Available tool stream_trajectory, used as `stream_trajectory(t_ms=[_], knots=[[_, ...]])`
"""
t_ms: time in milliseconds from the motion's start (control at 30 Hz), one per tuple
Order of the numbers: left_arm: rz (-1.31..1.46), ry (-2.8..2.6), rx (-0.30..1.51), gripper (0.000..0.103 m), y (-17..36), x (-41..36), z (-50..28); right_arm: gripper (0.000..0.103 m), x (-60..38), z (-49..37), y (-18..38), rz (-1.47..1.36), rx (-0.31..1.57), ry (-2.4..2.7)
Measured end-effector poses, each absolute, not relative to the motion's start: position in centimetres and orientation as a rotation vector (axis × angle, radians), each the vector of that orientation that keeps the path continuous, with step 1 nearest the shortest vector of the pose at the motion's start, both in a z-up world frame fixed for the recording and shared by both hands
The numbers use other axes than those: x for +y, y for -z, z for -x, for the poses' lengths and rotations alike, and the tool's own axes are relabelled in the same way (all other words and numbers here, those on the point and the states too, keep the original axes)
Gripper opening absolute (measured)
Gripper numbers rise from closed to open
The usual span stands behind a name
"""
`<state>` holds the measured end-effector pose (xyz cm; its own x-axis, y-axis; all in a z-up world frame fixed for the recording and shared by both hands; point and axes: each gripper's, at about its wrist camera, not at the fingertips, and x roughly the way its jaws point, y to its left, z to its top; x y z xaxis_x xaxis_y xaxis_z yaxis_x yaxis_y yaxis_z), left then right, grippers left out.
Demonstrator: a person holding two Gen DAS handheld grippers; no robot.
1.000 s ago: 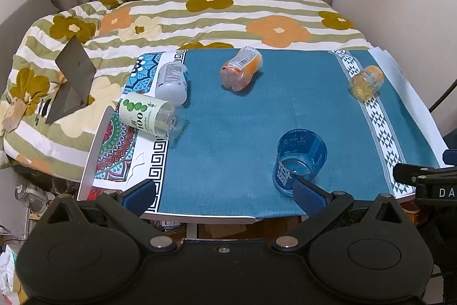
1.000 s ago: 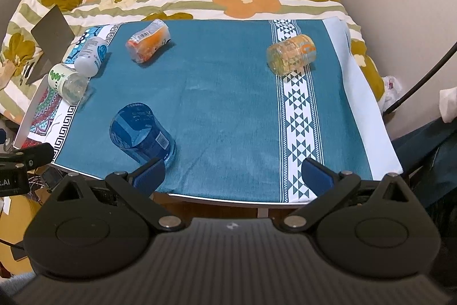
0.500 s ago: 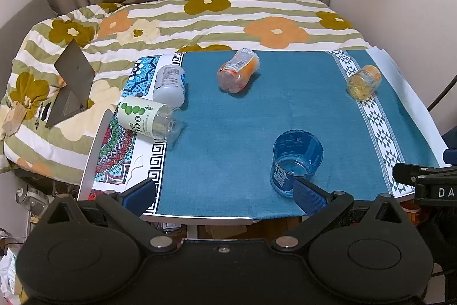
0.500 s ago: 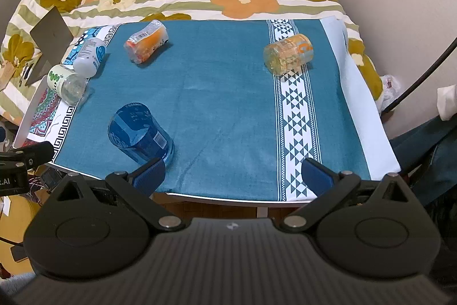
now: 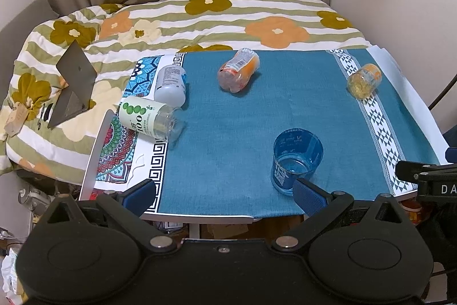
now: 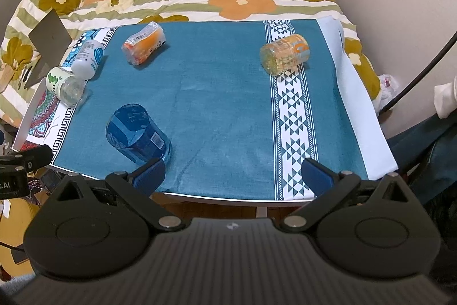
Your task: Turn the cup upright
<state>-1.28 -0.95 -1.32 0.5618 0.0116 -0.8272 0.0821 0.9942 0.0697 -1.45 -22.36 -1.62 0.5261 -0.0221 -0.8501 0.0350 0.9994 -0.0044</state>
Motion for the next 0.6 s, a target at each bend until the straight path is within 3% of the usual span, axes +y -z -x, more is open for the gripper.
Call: stream_trajectory(t_ms=[600], knots=[[-0.108,0.035,0.951,0.103,1.36,-0.86,1.31,0.103,-22.47,1.44,1.44,-0.014,1.011,0.037]])
